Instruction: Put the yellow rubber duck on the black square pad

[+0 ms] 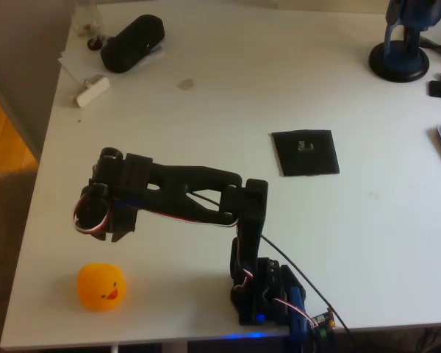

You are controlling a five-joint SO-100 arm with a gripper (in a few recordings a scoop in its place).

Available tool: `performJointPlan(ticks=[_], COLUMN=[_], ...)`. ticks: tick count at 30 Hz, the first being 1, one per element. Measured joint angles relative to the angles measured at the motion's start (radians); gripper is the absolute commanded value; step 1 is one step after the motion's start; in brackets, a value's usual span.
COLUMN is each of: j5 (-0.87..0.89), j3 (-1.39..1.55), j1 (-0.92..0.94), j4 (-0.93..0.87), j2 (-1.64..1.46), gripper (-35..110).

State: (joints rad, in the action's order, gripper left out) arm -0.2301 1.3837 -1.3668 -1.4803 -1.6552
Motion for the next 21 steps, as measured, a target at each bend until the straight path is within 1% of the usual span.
performJointPlan(ticks=[5, 11, 16, 19, 21], j5=[0.000, -0.005, -0.091, -0.103, -0.103], j3=[0.075, 0.100, 0.115, 0.115, 0.115], j1=[-0.025, -0.179, -0.198, -0.192, -0.181], j4=[0.000, 0.005, 0.000, 0.000, 0.000], j2=[0.002, 0.003, 0.003, 0.003, 0.009], gripper=[5, 7, 22, 31, 35])
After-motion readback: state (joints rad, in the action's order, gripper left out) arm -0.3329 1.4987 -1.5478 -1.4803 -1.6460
